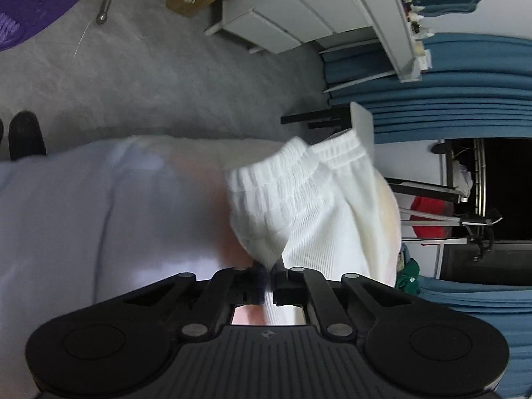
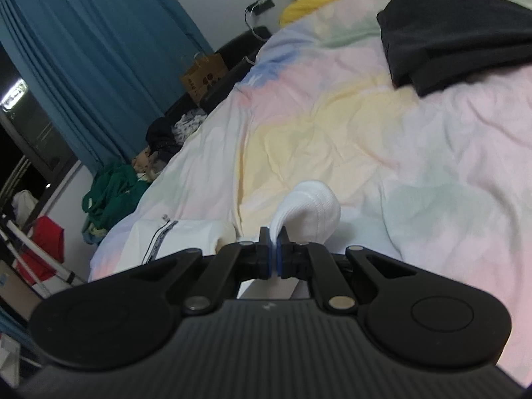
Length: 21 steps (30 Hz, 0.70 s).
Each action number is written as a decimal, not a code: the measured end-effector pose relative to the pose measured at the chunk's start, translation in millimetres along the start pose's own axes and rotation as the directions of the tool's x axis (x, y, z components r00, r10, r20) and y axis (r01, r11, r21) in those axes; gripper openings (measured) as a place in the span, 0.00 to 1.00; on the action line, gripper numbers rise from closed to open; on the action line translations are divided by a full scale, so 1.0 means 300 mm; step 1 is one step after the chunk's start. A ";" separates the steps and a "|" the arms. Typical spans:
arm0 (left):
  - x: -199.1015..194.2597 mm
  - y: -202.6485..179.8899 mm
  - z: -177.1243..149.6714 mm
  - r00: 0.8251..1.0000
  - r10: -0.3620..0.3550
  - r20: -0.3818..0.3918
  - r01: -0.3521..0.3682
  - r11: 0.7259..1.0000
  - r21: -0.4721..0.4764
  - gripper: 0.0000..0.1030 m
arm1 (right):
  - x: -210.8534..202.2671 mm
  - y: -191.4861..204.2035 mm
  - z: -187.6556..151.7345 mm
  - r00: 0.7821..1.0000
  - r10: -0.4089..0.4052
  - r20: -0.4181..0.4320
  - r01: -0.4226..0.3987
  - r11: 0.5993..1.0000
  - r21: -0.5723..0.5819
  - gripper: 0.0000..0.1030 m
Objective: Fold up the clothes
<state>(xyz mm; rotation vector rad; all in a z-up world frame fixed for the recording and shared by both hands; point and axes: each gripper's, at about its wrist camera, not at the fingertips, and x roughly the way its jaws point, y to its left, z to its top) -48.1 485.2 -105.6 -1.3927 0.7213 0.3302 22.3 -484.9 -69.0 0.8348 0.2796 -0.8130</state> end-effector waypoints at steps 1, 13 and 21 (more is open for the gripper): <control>-0.025 -0.010 0.003 1.000 -0.001 0.010 0.001 1.000 0.015 0.02 | -0.005 0.004 0.005 1.000 0.003 0.004 -0.003 1.000 0.014 0.05; -0.309 -0.187 -0.044 0.993 -0.116 0.025 0.111 0.983 0.149 0.02 | -0.035 -0.053 0.081 0.999 0.042 -0.034 -0.040 0.997 0.063 0.05; -0.237 -0.406 0.009 0.991 -0.099 0.089 0.073 0.963 0.259 0.02 | 0.038 0.218 0.133 0.993 0.114 0.010 -0.112 0.987 -0.116 0.05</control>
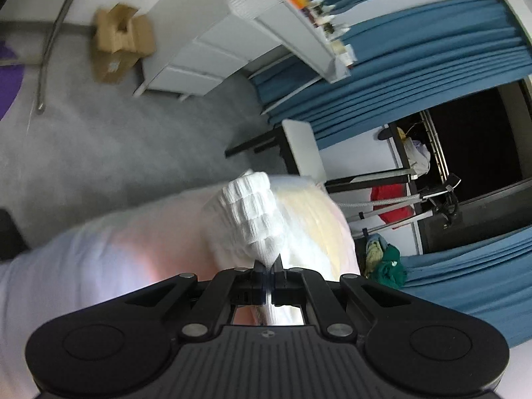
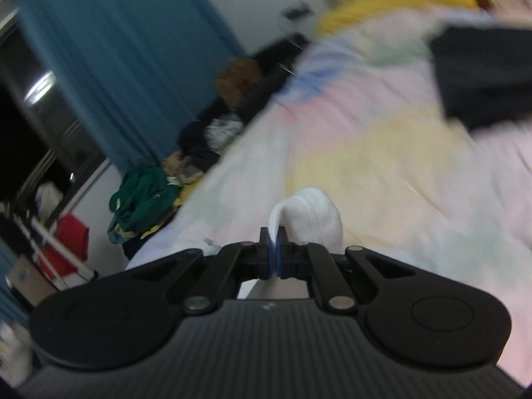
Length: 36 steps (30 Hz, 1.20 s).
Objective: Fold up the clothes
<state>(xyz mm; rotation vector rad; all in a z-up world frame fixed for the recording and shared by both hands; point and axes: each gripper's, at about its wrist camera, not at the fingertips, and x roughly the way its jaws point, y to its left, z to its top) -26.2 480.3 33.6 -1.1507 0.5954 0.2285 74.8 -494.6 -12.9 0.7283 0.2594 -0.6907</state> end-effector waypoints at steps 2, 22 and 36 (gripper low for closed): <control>0.097 -0.045 0.060 1.000 0.006 -0.003 -0.006 1.000 -0.024 0.02 | 0.067 0.115 0.015 1.000 0.013 0.013 -0.012 0.998 -0.056 0.05; 1.212 -0.311 0.218 0.951 0.309 0.025 -0.308 0.929 0.204 0.08 | 0.900 0.530 -0.227 0.985 -0.026 -0.172 -0.025 0.956 -0.291 0.14; 0.752 -0.174 0.066 0.999 0.026 0.037 -0.030 0.994 0.109 0.64 | 0.447 0.227 -0.068 0.941 0.210 -0.267 -0.197 0.978 0.076 0.35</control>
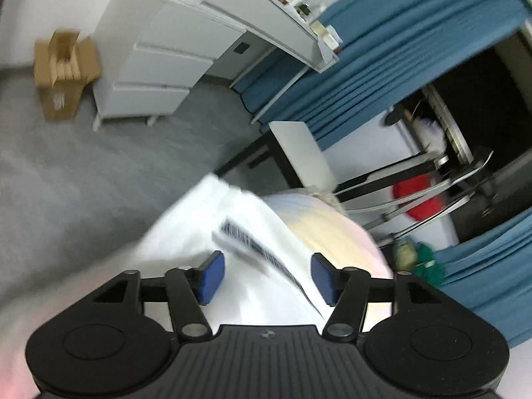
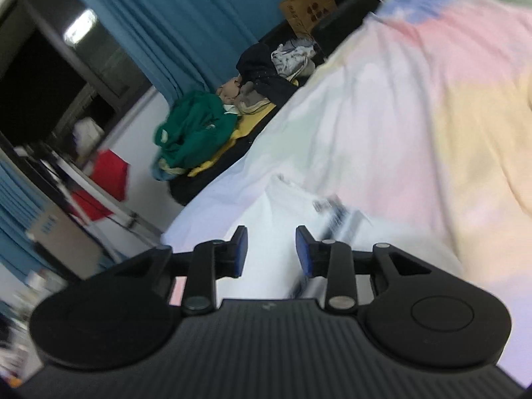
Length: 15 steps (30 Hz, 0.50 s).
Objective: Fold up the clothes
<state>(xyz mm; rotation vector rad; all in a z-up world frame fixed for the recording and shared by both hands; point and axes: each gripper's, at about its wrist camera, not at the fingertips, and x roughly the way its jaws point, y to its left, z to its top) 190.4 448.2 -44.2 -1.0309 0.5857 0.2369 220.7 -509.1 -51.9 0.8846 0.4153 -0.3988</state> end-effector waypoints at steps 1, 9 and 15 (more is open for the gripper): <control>-0.022 0.014 -0.031 1.000 -0.016 -0.007 0.016 0.999 -0.043 0.65 | -0.037 -0.048 -0.024 1.000 0.011 0.002 -0.011 0.998 0.070 0.43; -0.057 0.095 -0.199 0.994 -0.066 -0.089 0.037 0.952 -0.303 0.76 | -0.212 -0.340 -0.214 0.989 0.150 0.002 -0.136 0.890 0.435 0.50; 0.075 0.166 -0.236 0.993 -0.068 -0.093 0.033 0.941 -0.338 0.78 | -0.122 -0.352 -0.248 0.977 0.190 -0.096 -0.131 0.892 0.433 0.51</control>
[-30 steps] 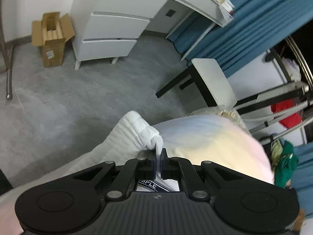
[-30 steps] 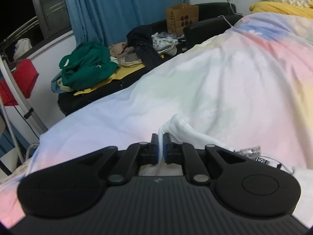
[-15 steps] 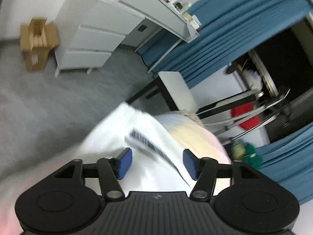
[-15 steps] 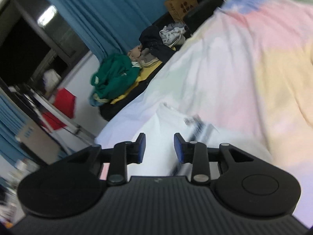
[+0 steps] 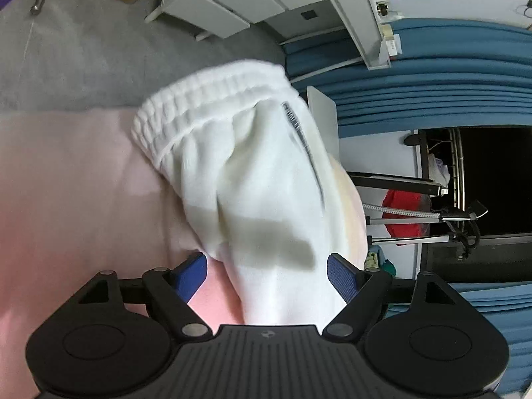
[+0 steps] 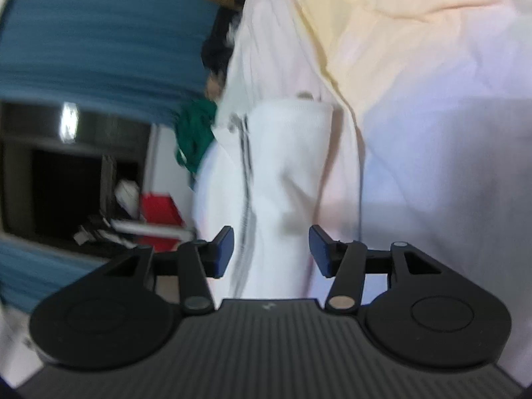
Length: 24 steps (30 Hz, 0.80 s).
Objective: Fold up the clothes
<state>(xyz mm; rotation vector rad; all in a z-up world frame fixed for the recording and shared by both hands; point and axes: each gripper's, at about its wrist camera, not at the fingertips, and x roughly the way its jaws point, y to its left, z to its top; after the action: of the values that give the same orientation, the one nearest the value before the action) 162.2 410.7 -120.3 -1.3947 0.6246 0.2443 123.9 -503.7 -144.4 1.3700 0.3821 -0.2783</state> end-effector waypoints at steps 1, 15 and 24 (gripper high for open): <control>0.016 -0.002 0.004 1.000 -0.007 0.013 0.007 1.000 0.012 0.78 | 0.028 0.002 0.000 1.000 -0.019 -0.021 0.018 0.999 -0.031 0.51; 0.153 -0.094 0.027 0.988 0.028 0.152 -0.054 0.985 0.164 0.46 | 0.271 0.030 0.038 0.997 0.014 0.081 0.002 0.981 -0.193 0.36; 0.102 -0.165 0.014 0.984 0.012 0.176 -0.053 0.972 0.229 0.24 | 0.214 0.106 0.037 0.985 0.032 0.168 0.002 0.979 -0.203 0.13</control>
<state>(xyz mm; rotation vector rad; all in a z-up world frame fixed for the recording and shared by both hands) 213.8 399.7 -95.3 -1.1239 0.5137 0.3052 196.4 -506.9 -141.3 1.1389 0.2502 -0.3323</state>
